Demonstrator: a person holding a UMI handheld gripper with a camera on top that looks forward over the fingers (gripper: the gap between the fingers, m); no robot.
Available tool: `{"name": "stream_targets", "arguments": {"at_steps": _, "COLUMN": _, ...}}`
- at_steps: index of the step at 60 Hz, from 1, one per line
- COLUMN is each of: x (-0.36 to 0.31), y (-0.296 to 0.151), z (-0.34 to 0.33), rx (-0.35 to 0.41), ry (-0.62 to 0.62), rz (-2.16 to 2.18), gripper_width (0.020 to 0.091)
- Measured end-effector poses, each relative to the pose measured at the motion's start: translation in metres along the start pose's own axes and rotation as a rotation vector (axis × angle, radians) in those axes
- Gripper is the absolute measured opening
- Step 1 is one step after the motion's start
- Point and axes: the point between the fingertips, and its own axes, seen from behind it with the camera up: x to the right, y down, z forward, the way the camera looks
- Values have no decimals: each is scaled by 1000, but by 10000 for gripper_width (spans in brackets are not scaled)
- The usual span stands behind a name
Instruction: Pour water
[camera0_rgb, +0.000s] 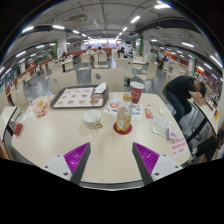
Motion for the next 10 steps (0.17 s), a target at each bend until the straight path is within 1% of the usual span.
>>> {"name": "stream_targets", "arguments": {"at_steps": 10, "x": -4, "y": -3, "z": 3, "rx": 2, "ry": 16, "rz": -18, "gripper_width": 852}}
